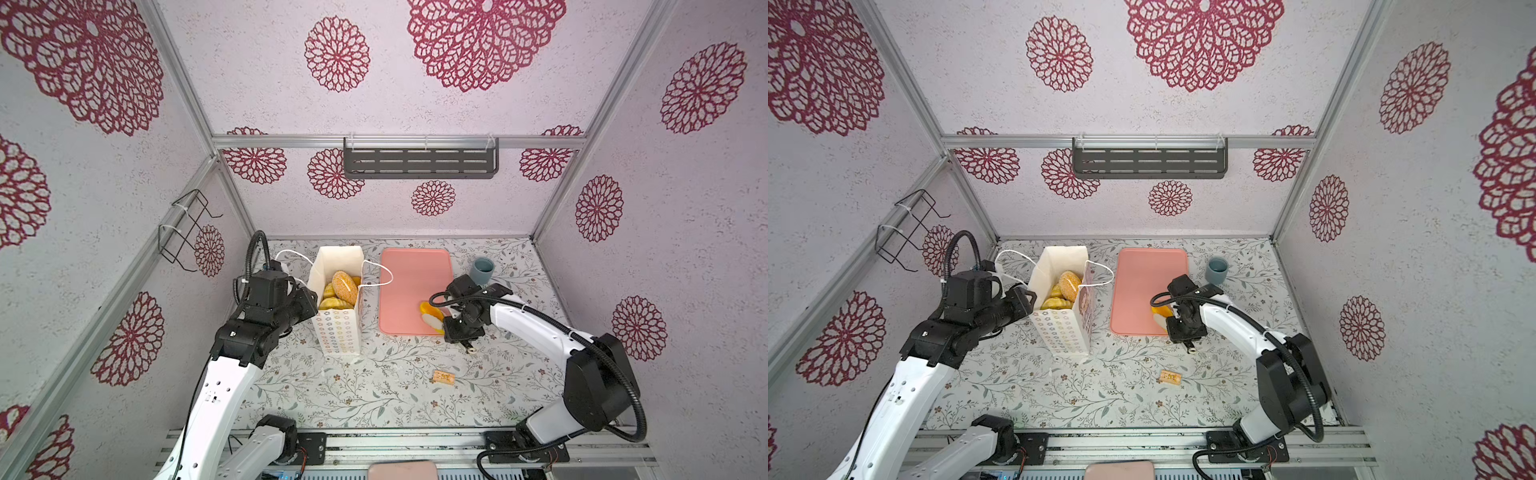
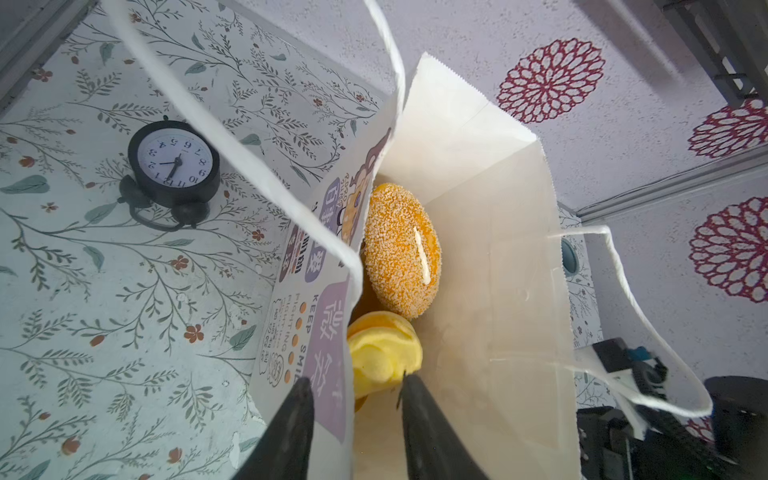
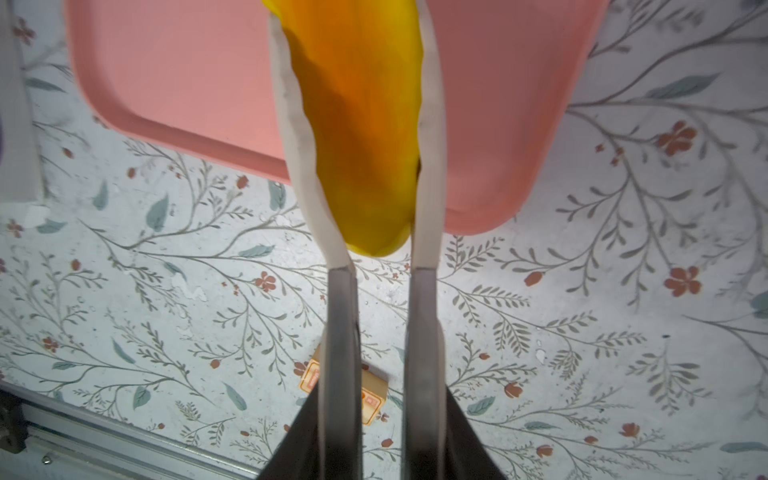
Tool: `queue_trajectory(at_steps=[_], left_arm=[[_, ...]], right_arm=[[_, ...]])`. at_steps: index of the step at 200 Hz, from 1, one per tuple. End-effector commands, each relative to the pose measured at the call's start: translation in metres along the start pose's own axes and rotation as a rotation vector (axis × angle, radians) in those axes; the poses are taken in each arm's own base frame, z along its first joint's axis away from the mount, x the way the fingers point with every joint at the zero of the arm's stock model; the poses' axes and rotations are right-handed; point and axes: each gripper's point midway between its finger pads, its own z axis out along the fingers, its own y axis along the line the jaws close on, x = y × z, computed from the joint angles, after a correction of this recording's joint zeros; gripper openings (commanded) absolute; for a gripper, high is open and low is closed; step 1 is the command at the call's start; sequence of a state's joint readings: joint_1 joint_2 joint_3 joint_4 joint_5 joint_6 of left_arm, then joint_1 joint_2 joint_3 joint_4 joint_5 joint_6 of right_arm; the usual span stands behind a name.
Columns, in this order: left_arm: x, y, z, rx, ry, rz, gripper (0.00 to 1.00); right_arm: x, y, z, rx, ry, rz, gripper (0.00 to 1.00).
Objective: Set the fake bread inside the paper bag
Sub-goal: 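Lift the mango-shaped bread with the tongs and carry it over the bag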
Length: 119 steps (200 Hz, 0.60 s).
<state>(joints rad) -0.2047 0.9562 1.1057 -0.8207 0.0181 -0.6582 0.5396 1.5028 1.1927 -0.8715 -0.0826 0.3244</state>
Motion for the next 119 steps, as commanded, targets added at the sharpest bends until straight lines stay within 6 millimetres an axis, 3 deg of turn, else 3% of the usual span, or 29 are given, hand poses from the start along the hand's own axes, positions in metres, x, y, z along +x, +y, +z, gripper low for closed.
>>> queue_trajectory(at_steps=[1, 42, 75, 96, 119], left_arm=[[-0.008, -0.005, -0.004, 0.014, -0.021, 0.01, 0.38], [-0.009, -0.005, -0.004, 0.014, -0.023, 0.009, 0.3], [-0.01, -0.006, -0.006, 0.016, -0.025, 0.005, 0.24], [-0.01, -0.006, -0.008, 0.019, -0.029, 0.003, 0.24], [-0.008, -0.005, -0.009, 0.016, -0.026, 0.003, 0.23]], right_arm=[[-0.033, 0.012, -0.062, -0.041, -0.182, 0.017, 0.33], [-0.079, 0.058, -0.152, -0.215, -0.403, -0.013, 0.31], [-0.102, 0.126, -0.214, -0.333, -0.536, -0.131, 0.31], [-0.106, 0.169, -0.228, -0.406, -0.55, -0.19, 0.31], [-0.105, 0.203, -0.221, -0.433, -0.528, -0.237, 0.31]])
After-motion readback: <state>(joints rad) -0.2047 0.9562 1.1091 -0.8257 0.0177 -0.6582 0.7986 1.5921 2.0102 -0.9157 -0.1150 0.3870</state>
